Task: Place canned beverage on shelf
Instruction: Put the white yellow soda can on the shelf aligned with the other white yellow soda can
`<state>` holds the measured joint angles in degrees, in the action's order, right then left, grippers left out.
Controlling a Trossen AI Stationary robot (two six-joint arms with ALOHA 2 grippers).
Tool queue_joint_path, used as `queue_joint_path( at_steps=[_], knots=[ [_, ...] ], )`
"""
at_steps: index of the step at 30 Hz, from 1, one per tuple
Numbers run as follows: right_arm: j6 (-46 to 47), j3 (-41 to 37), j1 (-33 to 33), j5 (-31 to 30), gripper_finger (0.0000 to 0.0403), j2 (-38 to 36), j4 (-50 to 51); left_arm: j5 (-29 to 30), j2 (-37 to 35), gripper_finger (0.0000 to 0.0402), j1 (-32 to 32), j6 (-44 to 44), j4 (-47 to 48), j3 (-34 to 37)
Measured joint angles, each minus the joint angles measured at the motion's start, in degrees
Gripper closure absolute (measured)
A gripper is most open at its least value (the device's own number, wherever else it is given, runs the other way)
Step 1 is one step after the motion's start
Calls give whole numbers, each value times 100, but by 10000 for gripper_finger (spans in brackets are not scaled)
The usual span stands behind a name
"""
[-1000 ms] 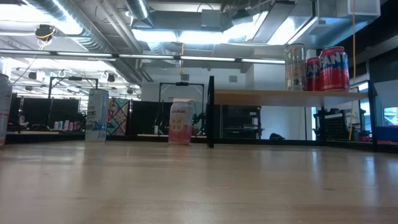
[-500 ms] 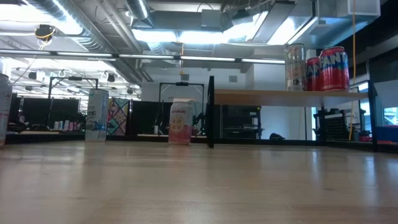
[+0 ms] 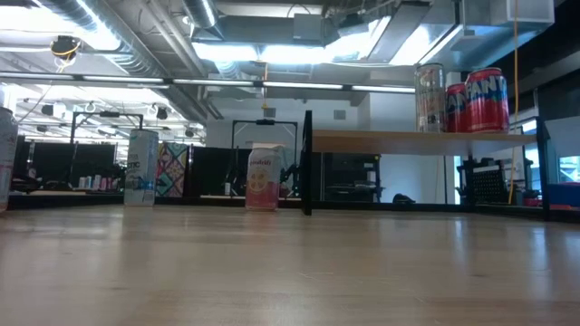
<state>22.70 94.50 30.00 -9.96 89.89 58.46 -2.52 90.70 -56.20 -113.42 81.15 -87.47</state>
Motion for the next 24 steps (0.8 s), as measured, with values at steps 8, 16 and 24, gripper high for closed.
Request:
queue_joint_path(
  at_steps=[8,16,24],
  knots=[
    [-2,0,0,2,29,0,4,83,0,49,-209,180,-249,460],
    [-2,0,0,0,29,0,4,78,0,49,-204,701,-647,954],
    [-54,0,0,-4,29,0,7,127,0,94,-193,1282,-1134,1238]
  ],
)
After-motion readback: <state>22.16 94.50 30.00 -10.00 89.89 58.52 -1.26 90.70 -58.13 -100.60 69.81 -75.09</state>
